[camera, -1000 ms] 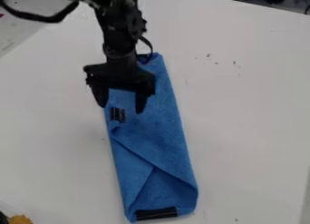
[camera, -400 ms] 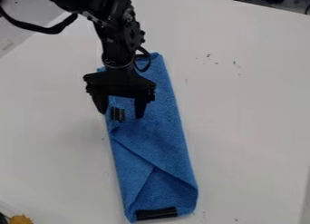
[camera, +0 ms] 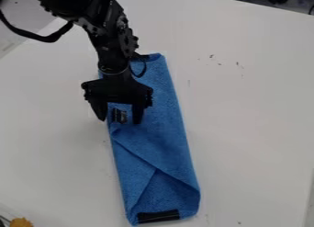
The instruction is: Le robot déplacer le tissu à gauche de la table
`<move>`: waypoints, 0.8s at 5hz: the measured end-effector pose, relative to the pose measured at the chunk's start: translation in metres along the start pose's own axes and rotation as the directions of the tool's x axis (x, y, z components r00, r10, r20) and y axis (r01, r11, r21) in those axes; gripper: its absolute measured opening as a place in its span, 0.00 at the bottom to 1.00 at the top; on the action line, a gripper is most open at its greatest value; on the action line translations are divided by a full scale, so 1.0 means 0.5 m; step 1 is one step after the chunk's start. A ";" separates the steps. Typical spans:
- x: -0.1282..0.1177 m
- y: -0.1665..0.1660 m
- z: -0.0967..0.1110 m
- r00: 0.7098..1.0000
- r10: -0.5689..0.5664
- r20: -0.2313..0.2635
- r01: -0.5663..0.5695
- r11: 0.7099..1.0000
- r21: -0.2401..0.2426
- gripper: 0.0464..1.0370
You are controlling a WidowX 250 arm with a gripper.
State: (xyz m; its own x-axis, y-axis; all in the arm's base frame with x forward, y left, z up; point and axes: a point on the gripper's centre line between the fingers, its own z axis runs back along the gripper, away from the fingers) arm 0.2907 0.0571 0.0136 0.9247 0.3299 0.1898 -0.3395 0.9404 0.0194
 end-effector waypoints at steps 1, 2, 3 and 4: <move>-0.001 0.004 -0.008 1.000 -0.002 -0.007 0.002 1.000 -0.012 0.66; 0.001 0.011 -0.010 1.000 -0.013 -0.006 0.013 1.000 -0.019 0.35; 0.001 0.014 -0.008 1.000 -0.003 -0.014 0.003 1.000 -0.010 0.14; 0.003 0.008 -0.003 0.999 -0.025 -0.022 0.025 1.000 0.016 0.05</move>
State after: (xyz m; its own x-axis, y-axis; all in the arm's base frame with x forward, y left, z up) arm 0.2910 0.0613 0.0123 0.9364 0.3085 0.1676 -0.3191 0.9469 0.0397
